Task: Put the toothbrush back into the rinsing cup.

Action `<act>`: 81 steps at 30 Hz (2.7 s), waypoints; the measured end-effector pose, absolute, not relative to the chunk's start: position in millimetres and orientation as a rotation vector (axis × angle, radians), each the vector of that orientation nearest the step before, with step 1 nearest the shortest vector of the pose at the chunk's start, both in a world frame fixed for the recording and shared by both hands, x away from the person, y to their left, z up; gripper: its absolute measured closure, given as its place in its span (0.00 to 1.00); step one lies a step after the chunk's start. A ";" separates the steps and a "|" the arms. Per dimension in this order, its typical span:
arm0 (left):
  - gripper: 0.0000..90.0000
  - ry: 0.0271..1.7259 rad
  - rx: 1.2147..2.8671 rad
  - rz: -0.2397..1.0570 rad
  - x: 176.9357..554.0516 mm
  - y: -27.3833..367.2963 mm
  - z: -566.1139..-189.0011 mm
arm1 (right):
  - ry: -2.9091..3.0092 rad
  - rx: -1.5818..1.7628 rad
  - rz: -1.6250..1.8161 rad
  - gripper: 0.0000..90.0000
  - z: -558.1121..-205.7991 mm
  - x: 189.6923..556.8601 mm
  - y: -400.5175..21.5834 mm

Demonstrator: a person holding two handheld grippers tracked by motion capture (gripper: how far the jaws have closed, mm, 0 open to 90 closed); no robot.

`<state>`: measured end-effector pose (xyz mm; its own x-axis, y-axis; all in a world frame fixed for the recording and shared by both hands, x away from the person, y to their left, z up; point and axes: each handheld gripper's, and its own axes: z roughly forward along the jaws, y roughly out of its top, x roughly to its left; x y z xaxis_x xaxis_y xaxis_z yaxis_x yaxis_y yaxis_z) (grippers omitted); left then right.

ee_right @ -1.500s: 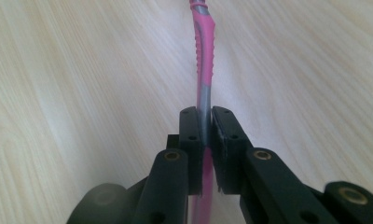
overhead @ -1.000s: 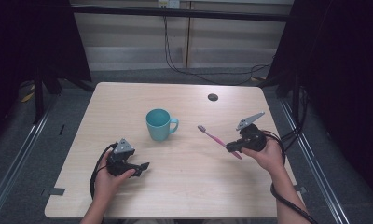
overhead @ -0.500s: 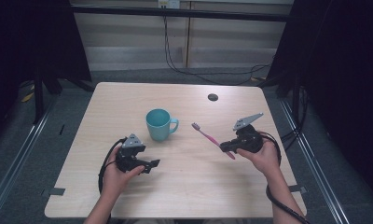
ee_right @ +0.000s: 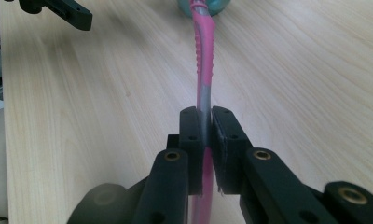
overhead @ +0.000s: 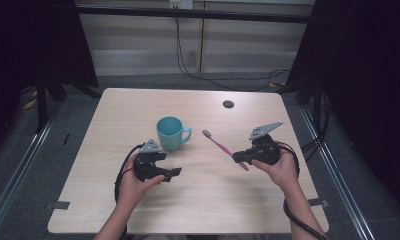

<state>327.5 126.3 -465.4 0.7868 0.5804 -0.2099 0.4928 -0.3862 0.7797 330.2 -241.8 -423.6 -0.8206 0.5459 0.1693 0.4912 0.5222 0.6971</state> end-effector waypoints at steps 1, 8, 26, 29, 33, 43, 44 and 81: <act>0.18 0.795 2.054 0.118 327.9 124.6 -464.6 | 2.677 0.911 1.193 0.93 -423.1 329.9 -240.7; 0.19 0.781 2.054 0.095 329.4 115.5 -459.6 | 2.677 0.880 1.201 0.93 -419.8 329.9 -232.7; 0.23 0.755 2.000 0.036 337.7 90.2 -439.8 | 2.698 0.832 1.250 0.93 -422.6 330.5 -210.3; 0.24 0.760 1.994 0.024 339.0 88.3 -439.2 | 2.696 0.829 1.264 0.93 -422.7 329.9 -208.4; 0.26 0.768 1.985 0.015 340.6 86.1 -437.4 | 2.703 0.805 1.249 0.93 -422.8 329.0 -204.5; 0.30 0.770 1.951 0.012 346.0 82.2 -430.4 | 2.704 0.793 1.259 0.93 -422.1 327.9 -201.0; 0.30 0.771 1.950 0.012 346.0 81.3 -430.0 | 2.703 0.793 1.262 0.93 -421.9 328.0 -201.1; 0.61 0.806 1.853 -0.123 352.1 73.9 -428.5 | 2.717 0.748 1.294 0.92 -423.9 326.2 -188.6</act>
<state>352.1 73.9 -428.5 0.7670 0.4694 -0.4375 0.5785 -0.2108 0.7880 326.2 -188.6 -423.9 -0.8827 0.4396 0.1658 0.4058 0.5354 0.7408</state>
